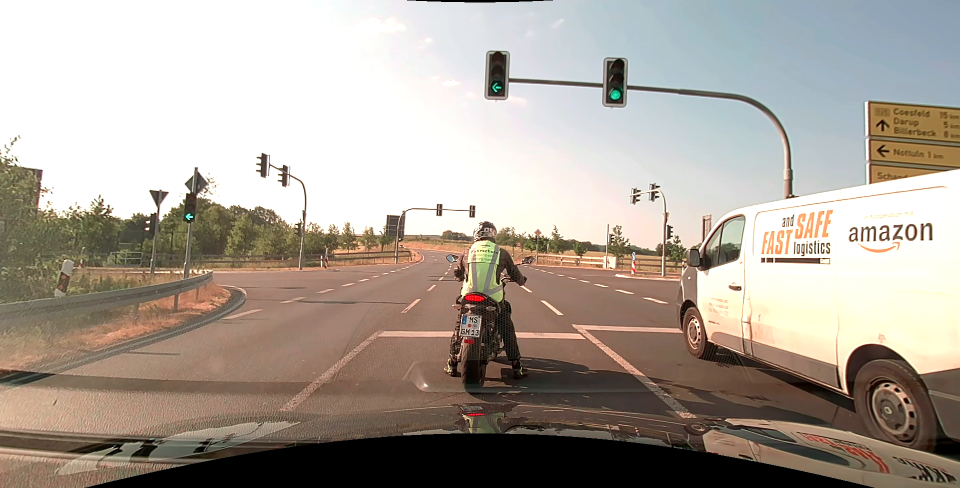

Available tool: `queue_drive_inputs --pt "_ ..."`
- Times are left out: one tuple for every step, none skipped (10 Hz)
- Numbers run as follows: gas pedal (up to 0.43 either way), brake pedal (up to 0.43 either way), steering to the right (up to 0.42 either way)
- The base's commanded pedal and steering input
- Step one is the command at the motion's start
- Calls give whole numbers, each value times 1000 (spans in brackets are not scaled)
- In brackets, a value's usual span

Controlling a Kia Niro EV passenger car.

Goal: Follow the waypoints while adhering to traffic rules and regulations

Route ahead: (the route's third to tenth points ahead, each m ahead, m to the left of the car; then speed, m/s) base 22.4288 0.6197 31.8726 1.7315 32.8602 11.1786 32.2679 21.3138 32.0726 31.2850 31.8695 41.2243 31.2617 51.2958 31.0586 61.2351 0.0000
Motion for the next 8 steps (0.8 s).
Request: queue_drive_inputs --pt "0 0 -16" --pt "0 0 -15" --pt "0 0 -15" --pt "0 0 -16" --pt "0 0 -15" --pt "47 0 -15" --pt "150 0 -15" --pt "169 0 -15"
